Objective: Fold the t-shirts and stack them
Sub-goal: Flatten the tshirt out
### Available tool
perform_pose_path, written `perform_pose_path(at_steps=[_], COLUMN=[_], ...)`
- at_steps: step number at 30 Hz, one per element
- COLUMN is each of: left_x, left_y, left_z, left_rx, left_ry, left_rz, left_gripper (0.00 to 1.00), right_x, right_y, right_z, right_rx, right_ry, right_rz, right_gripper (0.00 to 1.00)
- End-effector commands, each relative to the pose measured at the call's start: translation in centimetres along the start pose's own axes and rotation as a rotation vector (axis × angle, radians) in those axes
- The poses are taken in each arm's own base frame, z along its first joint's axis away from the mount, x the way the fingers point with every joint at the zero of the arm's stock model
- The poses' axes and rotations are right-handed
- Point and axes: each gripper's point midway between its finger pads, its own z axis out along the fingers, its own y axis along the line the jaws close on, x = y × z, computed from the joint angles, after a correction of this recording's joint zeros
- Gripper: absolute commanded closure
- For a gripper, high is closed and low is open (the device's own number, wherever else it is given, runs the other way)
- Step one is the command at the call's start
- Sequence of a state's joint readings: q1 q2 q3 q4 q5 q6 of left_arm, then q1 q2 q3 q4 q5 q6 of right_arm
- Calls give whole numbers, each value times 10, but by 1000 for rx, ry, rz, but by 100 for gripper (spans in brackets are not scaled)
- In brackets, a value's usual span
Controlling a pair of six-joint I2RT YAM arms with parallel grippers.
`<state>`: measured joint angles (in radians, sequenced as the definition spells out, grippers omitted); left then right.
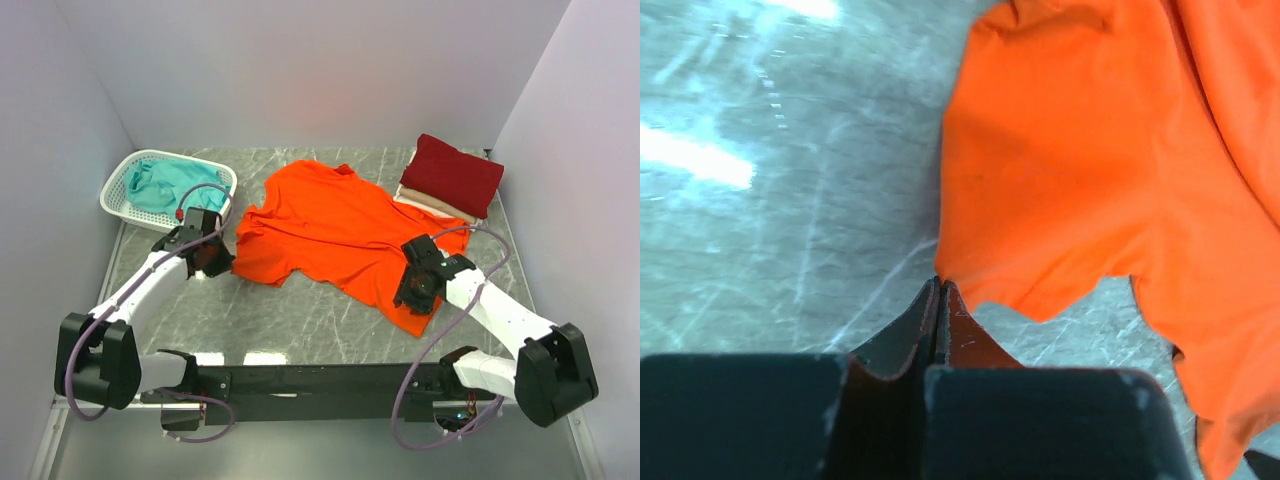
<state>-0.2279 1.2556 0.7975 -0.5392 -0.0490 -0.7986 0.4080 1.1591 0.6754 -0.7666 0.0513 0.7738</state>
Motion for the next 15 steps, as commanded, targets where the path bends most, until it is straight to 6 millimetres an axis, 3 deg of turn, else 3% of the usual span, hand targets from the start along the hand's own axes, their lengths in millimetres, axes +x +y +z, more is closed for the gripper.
perform_pose_path(at_steps=[1, 8, 15], left_x=[-13, -22, -37], left_y=[0, 5, 5], left_z=[-14, -15, -22], left_rx=[15, 27, 33], left_ry=[-26, -43, -72], left_rz=[7, -7, -14], left_gripper=[99, 99, 99], right_x=[13, 37, 50], right_y=[-28, -49, -51], right_z=[-6, -5, 1], right_rx=[104, 154, 167], right_ry=[-7, 31, 64], right_rz=[48, 67, 71], right_gripper=[51, 53, 57])
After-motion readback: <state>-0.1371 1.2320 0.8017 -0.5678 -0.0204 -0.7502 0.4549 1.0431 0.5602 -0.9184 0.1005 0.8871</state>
